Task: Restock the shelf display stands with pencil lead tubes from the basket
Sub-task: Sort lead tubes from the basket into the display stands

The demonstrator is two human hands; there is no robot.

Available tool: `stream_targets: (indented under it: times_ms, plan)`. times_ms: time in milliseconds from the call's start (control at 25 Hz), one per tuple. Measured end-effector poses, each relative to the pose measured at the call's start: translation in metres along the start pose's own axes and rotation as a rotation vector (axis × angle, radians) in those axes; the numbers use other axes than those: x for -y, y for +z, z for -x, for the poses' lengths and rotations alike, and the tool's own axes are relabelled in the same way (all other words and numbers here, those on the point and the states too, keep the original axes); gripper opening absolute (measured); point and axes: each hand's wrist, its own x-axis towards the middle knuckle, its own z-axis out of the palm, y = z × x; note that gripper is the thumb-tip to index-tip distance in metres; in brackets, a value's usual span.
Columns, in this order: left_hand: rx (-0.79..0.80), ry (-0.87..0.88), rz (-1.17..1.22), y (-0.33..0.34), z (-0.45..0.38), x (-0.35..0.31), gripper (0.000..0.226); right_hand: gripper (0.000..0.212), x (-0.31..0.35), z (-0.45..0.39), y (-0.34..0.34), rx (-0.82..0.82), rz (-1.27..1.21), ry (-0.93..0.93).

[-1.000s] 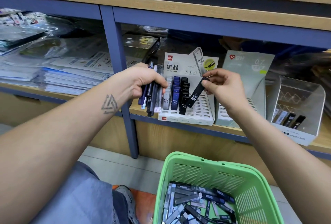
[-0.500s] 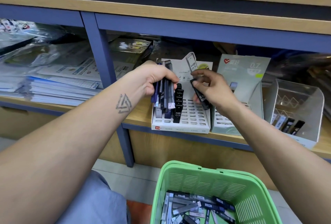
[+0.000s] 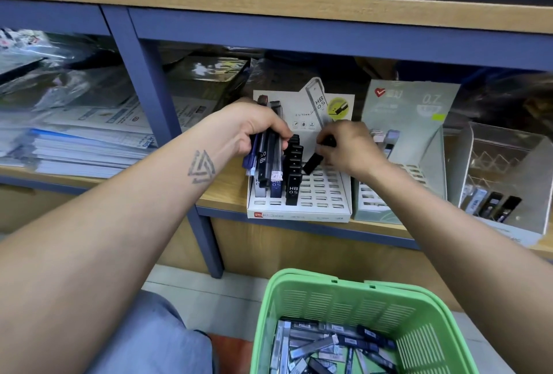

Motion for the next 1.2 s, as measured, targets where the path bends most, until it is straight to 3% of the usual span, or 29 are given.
stream_targets:
  times_ms: [120,320,560,840,960,1080,1200]
  plan:
    - [-0.002,-0.022,-0.05,0.001,-0.001,0.001,0.011,0.034,0.001,0.002,0.006,-0.044,0.021,-0.093]
    - [-0.017,-0.04,-0.101,0.003,-0.002,0.003,0.01,0.022,-0.002,0.001,0.005,-0.179,-0.002,-0.158]
    - [-0.017,-0.039,-0.12,0.005,-0.004,0.001,0.013,0.02,0.0,-0.002,0.004,-0.086,-0.13,-0.195]
    - [-0.038,-0.021,-0.109,0.005,-0.005,0.002,0.015,0.023,0.002,-0.008,0.01,-0.13,-0.144,-0.162]
    - [-0.045,-0.015,-0.111,0.005,-0.007,0.002,0.015,0.014,0.003,-0.007,0.013,-0.195,-0.036,-0.238]
    - [-0.044,-0.015,-0.124,0.007,-0.007,0.003,0.012,0.023,0.003,-0.007,0.014,-0.278,0.135,-0.314]
    - [-0.053,-0.013,-0.118,0.007,-0.007,0.002,0.01,0.032,0.002,-0.003,0.019,-0.235,0.171,-0.278]
